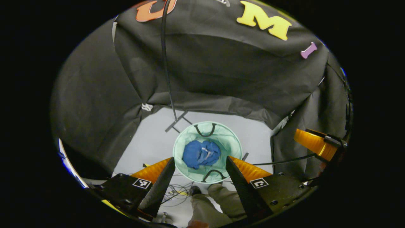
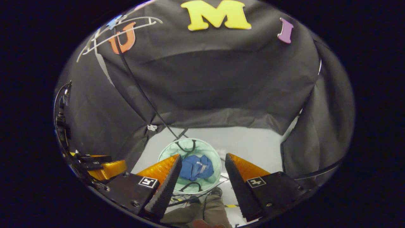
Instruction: Grasp the clothes on the hanger with both hands and then place them into the laundry hamper below.
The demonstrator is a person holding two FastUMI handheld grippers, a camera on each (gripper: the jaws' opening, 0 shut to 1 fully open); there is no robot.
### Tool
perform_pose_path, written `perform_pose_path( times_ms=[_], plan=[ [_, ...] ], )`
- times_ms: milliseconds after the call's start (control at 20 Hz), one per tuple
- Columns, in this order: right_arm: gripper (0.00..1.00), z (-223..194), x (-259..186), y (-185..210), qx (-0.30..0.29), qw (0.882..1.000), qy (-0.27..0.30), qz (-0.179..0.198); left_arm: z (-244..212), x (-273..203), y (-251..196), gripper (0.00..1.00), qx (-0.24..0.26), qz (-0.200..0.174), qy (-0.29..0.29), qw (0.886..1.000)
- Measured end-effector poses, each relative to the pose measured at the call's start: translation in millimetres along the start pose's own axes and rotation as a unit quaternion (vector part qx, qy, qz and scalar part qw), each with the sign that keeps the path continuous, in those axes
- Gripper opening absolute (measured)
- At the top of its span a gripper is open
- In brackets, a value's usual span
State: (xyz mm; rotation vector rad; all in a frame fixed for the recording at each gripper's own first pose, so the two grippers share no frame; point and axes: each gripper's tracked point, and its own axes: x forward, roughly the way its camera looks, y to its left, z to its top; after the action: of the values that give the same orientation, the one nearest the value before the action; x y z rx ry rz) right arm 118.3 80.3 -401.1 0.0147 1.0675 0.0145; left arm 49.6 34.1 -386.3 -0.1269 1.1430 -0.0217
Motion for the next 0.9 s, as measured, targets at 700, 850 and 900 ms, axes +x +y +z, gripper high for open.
perform_pose_path(
  times_ms=[700, 850, 900],
  plan=[
    [0.99, 114, -264, 5, -0.017, 0.936, -0.348, -0.040, 123, -272, 16, 0.92, 0.055, 0.003, -0.353, 0.934],
    [1.00, 127, -308, 0, -0.024, 0.917, -0.396, -0.033, 131, -328, 17, 1.00, 0.052, 0.022, -0.417, 0.907],
    [1.00, 131, -319, -2, -0.025, 0.911, -0.410, -0.027, 131, -344, 16, 0.97, 0.055, 0.029, -0.434, 0.899]
  ],
)
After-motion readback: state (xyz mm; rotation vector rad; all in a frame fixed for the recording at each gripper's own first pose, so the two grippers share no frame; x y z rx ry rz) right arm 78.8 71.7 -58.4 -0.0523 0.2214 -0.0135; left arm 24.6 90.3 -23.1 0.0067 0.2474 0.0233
